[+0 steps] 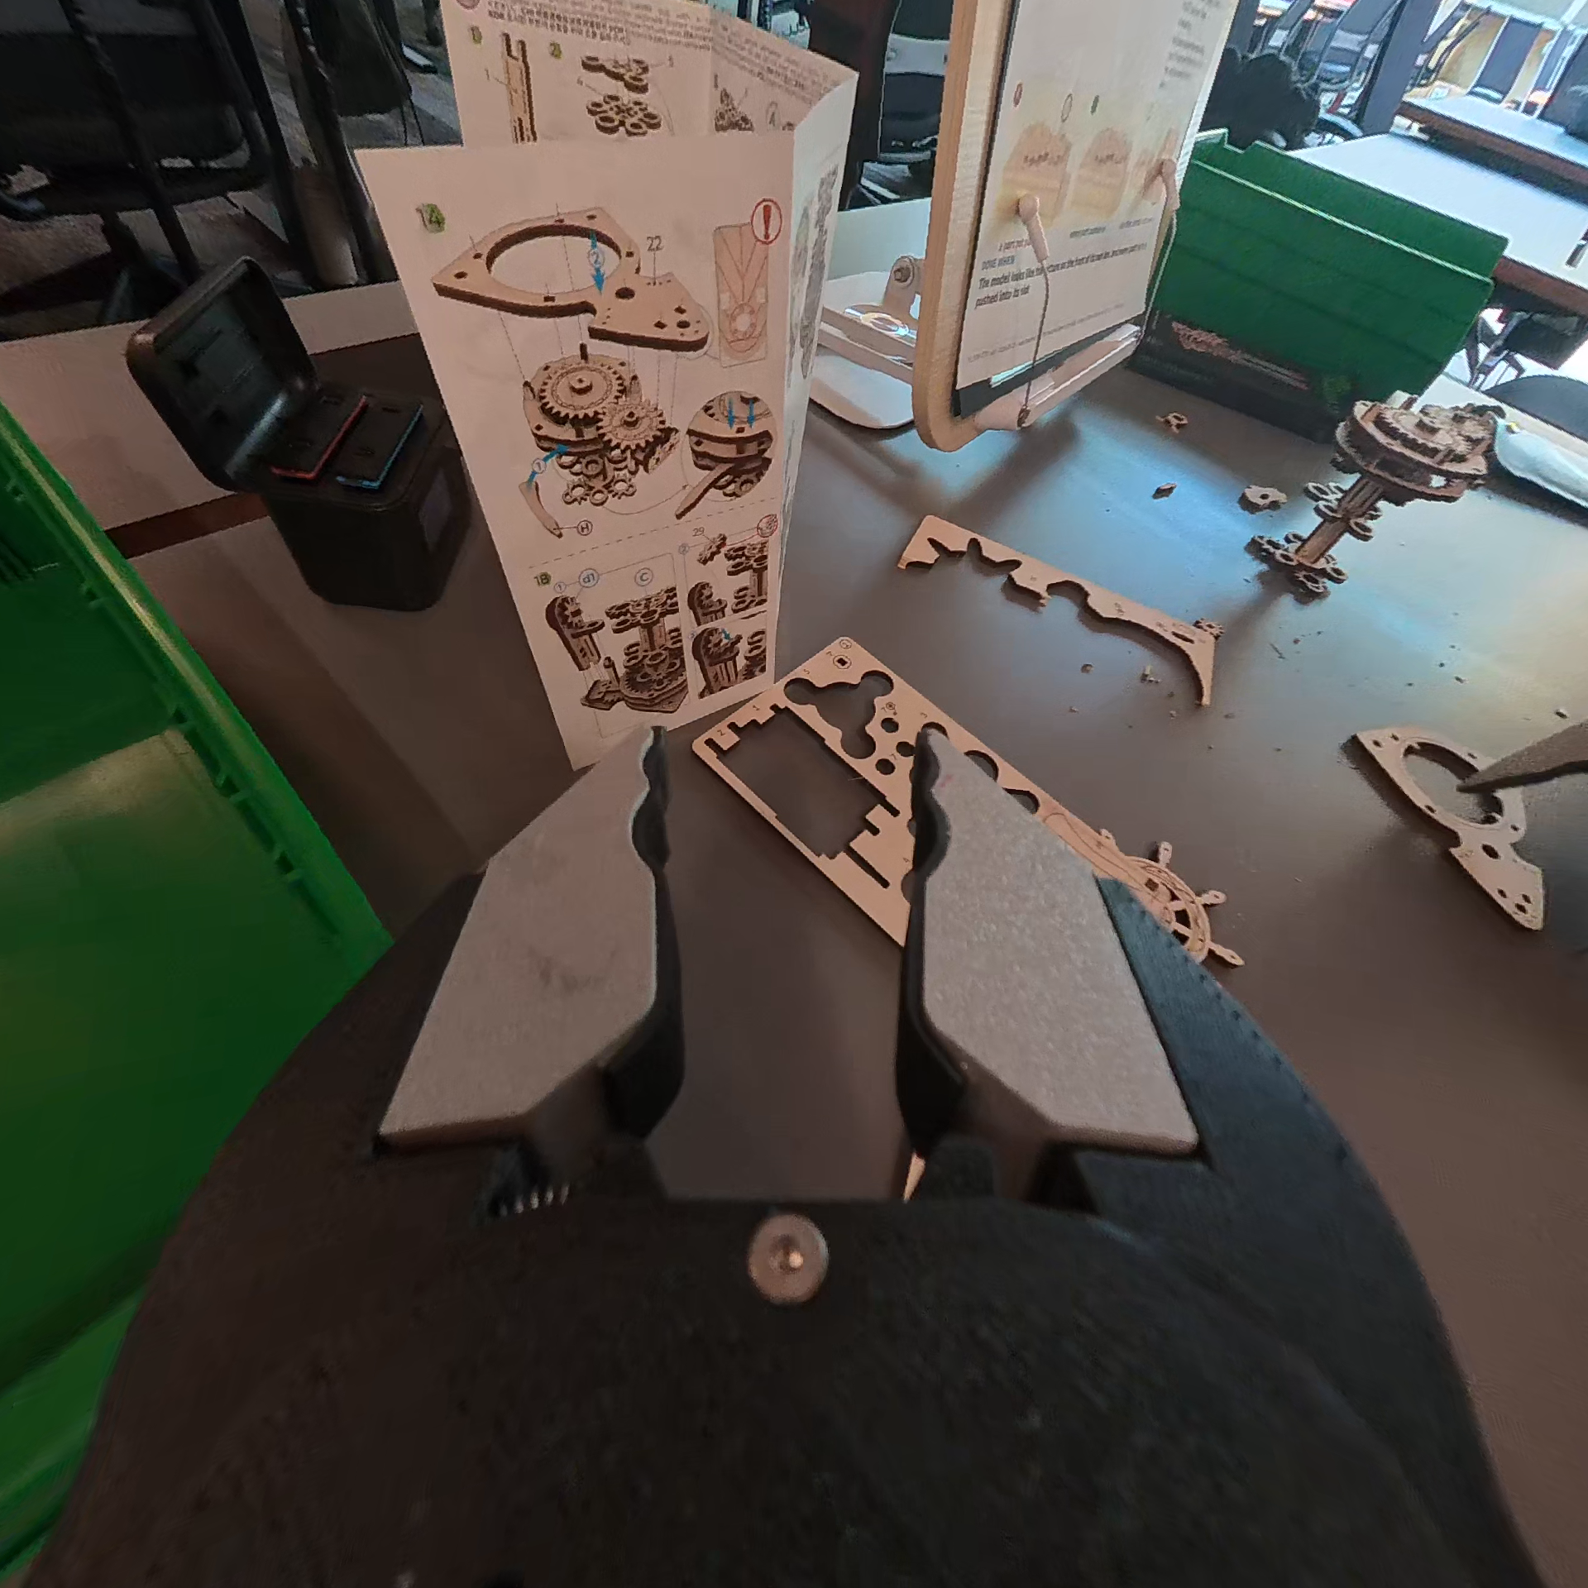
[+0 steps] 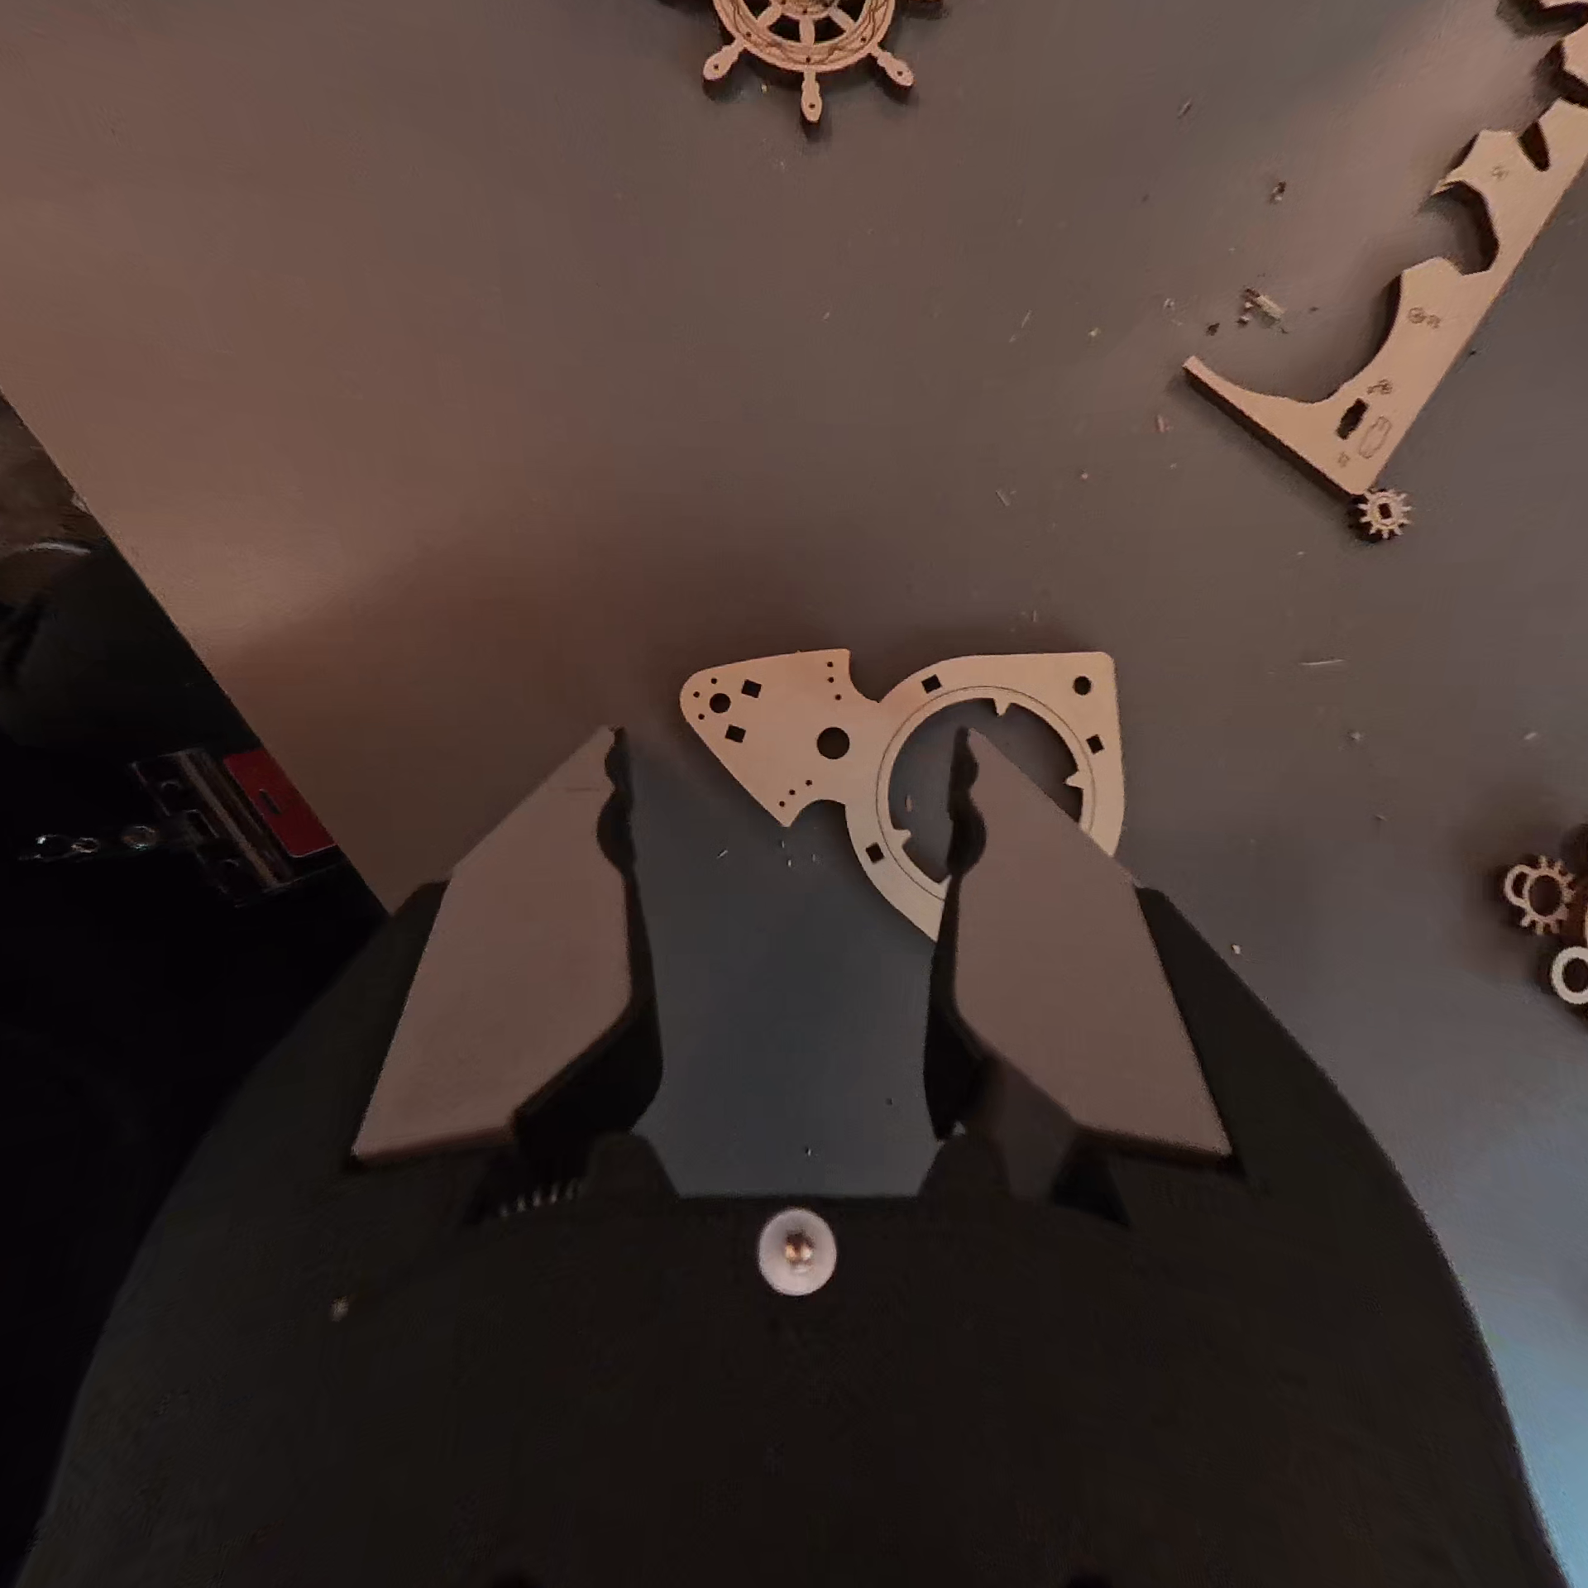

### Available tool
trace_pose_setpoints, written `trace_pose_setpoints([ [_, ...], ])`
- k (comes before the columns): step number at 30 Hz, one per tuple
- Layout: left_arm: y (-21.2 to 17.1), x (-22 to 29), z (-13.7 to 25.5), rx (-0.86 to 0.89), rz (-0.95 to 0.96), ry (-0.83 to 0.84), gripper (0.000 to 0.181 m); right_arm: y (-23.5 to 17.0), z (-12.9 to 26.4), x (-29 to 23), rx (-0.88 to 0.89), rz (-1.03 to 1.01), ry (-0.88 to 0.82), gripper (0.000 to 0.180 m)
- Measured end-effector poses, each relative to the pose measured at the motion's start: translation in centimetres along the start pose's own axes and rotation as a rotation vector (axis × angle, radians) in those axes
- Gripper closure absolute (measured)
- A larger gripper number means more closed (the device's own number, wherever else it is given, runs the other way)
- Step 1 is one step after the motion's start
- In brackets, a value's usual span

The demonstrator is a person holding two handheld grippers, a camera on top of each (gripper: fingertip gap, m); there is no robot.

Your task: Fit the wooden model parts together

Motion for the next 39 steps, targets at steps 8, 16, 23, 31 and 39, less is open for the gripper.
trace_pose_setpoints([
  [8, -0.2, 0.2, -0.3, -0.017, -0.012, -0.001, 0.127, 0.0, -0.6, 0.0, 0.009, -0.026, 0.060, 0.131],
  [16, -0.2, 0.1, -0.2, -0.019, -0.012, -0.003, 0.127, -0.3, 0.2, 0.2, 0.015, 0.062, 0.045, 0.132],
  [23, -0.2, 0.2, -0.3, -0.022, -0.018, -0.001, 0.127, -0.7, 1.9, 1.0, 0.104, 0.030, 0.063, 0.132],
  [31, -0.3, 0.2, -0.3, -0.027, -0.018, 0.001, 0.127, -1.3, 3.1, 1.6, 0.183, -0.031, 0.099, 0.133],
  [39, -0.3, 0.2, -0.4, -0.028, -0.020, 0.000, 0.127, -2.5, 2.1, 1.0, 0.090, 0.029, 0.127, 0.132],
])
Point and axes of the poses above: each gripper's, where its closed fingertips meet, z back along the fingers, y out of its top, x = y × z across the jaws, the point moved 8 cm from there along z, back along the fingers, and after that the axes turned 2 degrees about x, right-handed, at the moved point
